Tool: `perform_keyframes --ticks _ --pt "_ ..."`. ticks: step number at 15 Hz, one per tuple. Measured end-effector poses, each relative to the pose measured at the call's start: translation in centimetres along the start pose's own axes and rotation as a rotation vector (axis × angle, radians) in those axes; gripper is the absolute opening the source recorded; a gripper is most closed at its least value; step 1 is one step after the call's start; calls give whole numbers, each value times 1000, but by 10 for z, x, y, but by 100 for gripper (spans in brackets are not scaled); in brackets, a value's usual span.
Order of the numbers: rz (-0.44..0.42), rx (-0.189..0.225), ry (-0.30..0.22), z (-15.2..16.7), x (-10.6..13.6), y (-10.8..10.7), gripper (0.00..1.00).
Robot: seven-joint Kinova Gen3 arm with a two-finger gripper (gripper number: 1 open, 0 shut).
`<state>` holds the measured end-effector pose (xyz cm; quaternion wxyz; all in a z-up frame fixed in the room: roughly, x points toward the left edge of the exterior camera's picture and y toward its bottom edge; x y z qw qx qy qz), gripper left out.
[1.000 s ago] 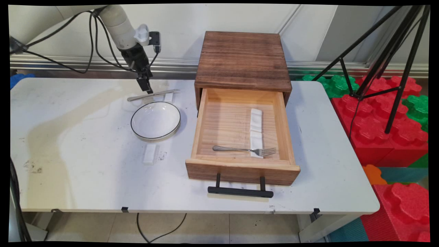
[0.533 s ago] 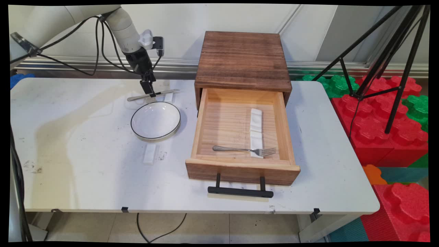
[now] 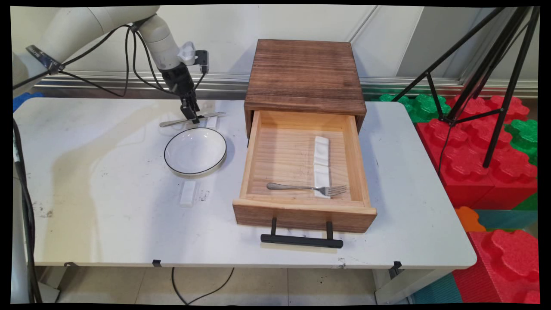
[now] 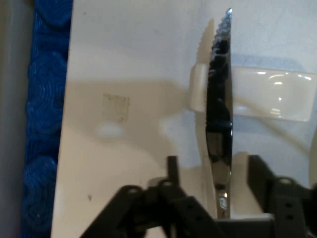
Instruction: Pick up the knife from the left of the white plate, then place the picked object into the drawer
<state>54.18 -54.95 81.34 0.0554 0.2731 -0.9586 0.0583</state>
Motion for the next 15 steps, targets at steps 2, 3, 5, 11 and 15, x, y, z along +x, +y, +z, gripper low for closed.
perform_keyframes --ticks 2,3,5,11,15 --pt "-1 -5 3 2 1 -1 0" --pt "-3 -6 5 3 1 -1 0" --pt "-10 -6 8 3 0 -1 0" --pt "-65 42 28 -7 -1 4 0" --pt "-106 108 45 -26 -1 12 0"
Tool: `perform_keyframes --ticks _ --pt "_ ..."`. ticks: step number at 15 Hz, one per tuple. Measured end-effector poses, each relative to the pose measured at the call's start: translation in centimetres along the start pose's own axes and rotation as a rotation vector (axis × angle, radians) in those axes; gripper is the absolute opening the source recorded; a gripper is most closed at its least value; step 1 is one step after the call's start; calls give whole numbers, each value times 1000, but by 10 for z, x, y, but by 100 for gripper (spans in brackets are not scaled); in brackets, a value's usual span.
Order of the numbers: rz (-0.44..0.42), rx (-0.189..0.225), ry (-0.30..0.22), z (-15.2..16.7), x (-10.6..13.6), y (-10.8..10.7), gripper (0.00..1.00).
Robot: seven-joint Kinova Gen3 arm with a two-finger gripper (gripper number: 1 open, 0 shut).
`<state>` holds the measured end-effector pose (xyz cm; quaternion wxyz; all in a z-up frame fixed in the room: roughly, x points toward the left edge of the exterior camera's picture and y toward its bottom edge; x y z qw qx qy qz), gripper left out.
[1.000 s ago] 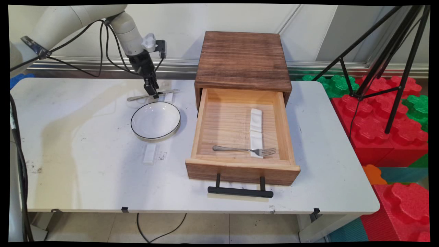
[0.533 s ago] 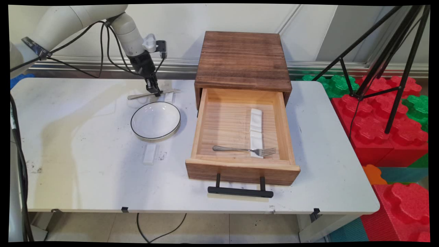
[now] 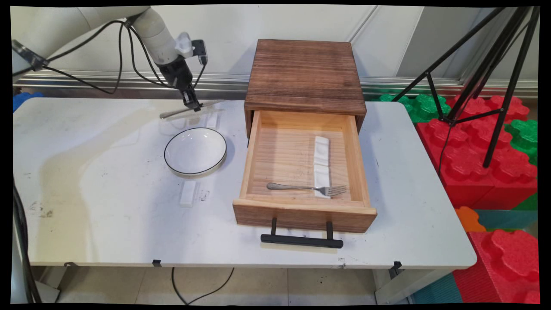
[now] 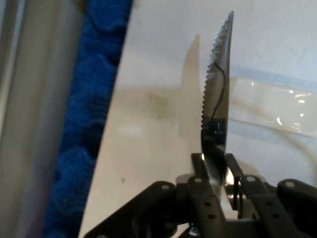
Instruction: Place the picked object into the drawer
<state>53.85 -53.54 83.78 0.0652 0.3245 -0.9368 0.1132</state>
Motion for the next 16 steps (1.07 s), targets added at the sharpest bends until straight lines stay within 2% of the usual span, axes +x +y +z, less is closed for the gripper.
perform_keyframes --ticks 5,9,12,16 --pt "-52 94 47 -44 7 17 0" --pt "-65 141 94 -82 17 35 0" --pt "-47 163 137 -111 28 52 0" --pt "-7 169 178 -138 45 72 0"
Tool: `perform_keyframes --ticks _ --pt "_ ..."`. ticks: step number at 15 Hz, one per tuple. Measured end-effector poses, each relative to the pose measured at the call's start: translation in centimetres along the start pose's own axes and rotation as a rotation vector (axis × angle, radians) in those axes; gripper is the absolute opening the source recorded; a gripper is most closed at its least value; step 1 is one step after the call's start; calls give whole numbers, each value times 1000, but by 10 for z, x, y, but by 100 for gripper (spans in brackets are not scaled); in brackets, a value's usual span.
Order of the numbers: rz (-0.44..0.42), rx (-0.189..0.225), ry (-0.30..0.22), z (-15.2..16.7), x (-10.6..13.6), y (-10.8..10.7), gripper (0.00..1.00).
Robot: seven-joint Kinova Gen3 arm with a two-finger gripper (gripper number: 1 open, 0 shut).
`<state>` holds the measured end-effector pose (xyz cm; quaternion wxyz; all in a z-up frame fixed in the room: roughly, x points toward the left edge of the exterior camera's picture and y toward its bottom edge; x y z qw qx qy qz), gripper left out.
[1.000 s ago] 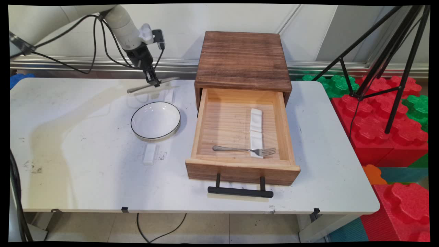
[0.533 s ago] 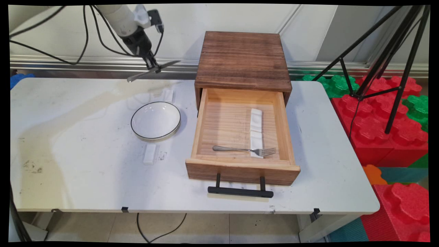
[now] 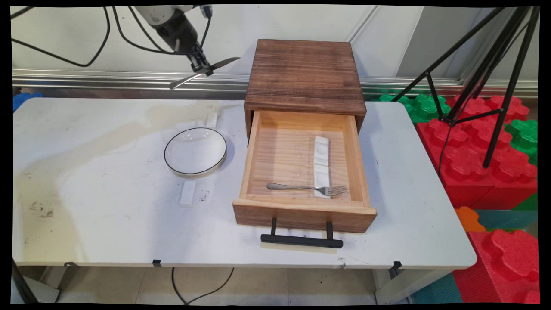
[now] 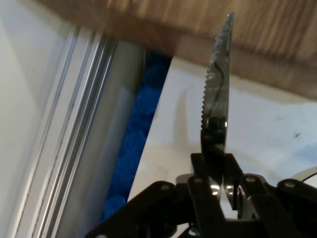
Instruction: Place the picked object into the drawer
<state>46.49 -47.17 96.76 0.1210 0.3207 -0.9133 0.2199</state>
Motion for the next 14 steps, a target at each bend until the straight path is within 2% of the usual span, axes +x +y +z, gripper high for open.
perform_keyframes --ticks 6,10,14 --pt "68 -30 73 -32 44 37 0" --pt "89 -54 100 -39 64 55 0" --pt "104 -98 137 -42 94 84 0"
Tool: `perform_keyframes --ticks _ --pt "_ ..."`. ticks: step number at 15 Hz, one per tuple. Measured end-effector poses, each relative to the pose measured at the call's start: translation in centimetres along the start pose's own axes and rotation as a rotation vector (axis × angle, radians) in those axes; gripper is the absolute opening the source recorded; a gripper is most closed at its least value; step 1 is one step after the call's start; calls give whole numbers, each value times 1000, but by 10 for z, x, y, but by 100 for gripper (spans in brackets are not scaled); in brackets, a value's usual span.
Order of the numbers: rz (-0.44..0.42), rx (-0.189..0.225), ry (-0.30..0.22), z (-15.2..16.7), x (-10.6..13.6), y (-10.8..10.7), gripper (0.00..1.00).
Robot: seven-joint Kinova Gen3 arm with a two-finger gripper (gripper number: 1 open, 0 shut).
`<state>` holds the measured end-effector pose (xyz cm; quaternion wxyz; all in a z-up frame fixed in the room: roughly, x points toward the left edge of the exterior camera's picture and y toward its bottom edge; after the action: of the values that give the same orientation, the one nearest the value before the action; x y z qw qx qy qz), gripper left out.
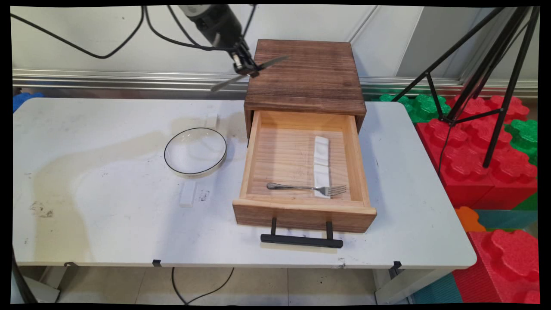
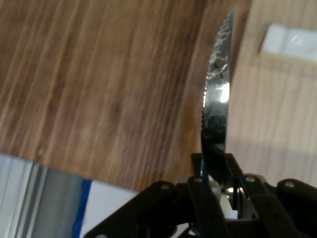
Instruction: Place the picked object into the drawer
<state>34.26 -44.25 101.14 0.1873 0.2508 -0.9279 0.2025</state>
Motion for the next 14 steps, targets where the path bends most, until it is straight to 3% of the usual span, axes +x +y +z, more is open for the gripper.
perform_keyframes --ticks 8,14 --pt "4 -76 54 26 52 48 0" --pt "7 -115 75 59 73 70 0"
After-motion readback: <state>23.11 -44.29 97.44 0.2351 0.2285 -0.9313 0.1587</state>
